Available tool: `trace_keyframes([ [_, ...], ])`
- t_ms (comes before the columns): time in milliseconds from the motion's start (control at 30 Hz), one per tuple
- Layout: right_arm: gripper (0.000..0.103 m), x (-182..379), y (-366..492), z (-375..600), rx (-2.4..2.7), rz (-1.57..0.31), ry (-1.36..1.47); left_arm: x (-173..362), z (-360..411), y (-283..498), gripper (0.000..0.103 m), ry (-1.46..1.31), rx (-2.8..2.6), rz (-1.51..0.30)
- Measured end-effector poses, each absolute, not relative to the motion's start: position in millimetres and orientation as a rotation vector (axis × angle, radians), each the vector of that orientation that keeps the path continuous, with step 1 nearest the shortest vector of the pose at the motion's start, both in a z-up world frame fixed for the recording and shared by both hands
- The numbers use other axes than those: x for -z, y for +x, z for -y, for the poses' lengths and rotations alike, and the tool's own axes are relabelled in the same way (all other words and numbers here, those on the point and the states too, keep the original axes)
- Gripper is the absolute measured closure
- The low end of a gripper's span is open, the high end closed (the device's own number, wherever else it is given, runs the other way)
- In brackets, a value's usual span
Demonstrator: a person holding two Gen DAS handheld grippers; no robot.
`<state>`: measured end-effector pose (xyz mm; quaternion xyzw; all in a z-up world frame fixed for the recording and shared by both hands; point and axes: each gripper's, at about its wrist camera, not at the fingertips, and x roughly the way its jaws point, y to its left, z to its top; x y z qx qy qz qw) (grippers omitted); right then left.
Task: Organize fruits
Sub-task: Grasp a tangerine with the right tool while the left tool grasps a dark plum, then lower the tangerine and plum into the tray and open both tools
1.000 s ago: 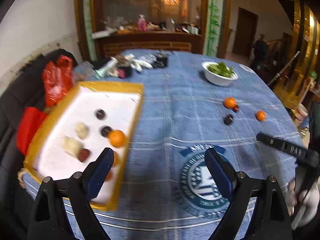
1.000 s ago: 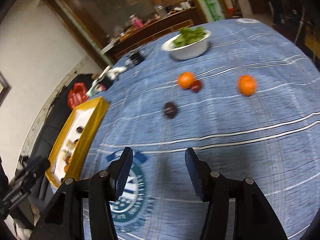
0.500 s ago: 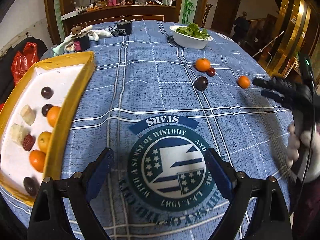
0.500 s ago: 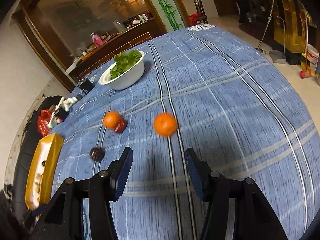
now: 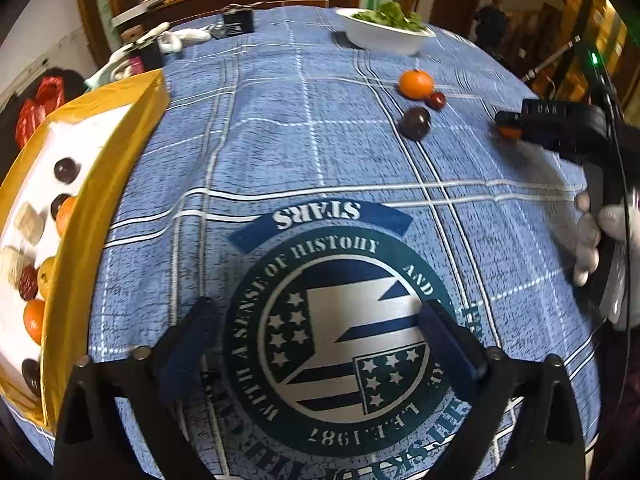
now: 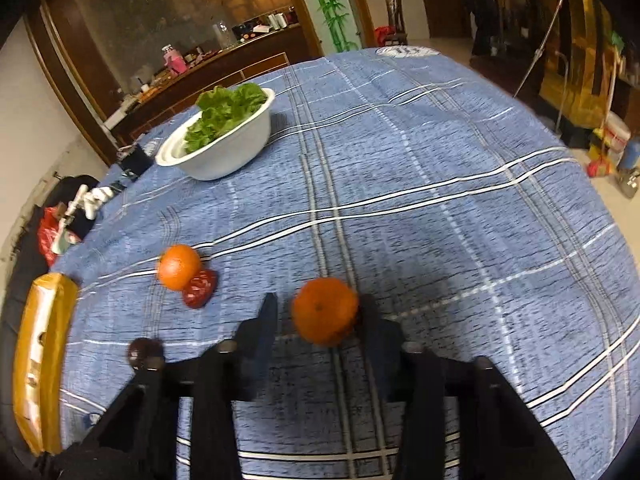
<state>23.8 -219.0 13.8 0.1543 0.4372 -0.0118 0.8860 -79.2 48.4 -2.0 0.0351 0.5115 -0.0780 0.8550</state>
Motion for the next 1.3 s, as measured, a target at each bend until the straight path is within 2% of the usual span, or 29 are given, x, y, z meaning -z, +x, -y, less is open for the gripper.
trace_keyframes([
  [267,0.068,-16,17,234,-0.034,-0.89,0.416,-5,-52,-70,0.0,0.048,0.253,-1.151],
  [467,0.068,-25,8,235,-0.089,-0.857,0.472,-34,-24,-32,0.005,0.056,0.322,-0.979],
  [533,0.068,-25,8,234,-0.099,-0.86,0.478,-34,-8,-11,0.014,0.086,0.346,-0.936],
  [600,0.068,-24,9,232,-0.108,-0.867,0.478,-26,4,13,0.036,0.097,0.342,-0.955],
  [633,0.068,-24,9,232,-0.112,-0.869,0.477,-22,8,20,0.039,0.096,0.339,-0.967],
  [833,0.068,-26,13,228,-0.126,-0.864,0.461,-5,34,42,0.041,0.172,0.326,-0.967],
  [867,0.068,-27,13,227,-0.126,-0.862,0.454,-3,36,41,0.044,0.186,0.32,-0.959],
  [900,0.068,-28,13,226,-0.125,-0.86,0.446,-3,36,41,0.061,0.189,0.319,-0.95],
  [967,0.068,-29,13,225,-0.128,-0.854,0.435,-8,34,37,0.078,0.16,0.347,-0.95],
  [1100,0.068,-29,13,225,-0.152,-0.844,0.446,-25,17,24,0.081,0.101,0.326,-0.912],
  [1300,0.068,-24,11,232,-0.258,-0.838,0.57,-65,-55,-11,0.08,-0.063,0.279,-0.846],
])
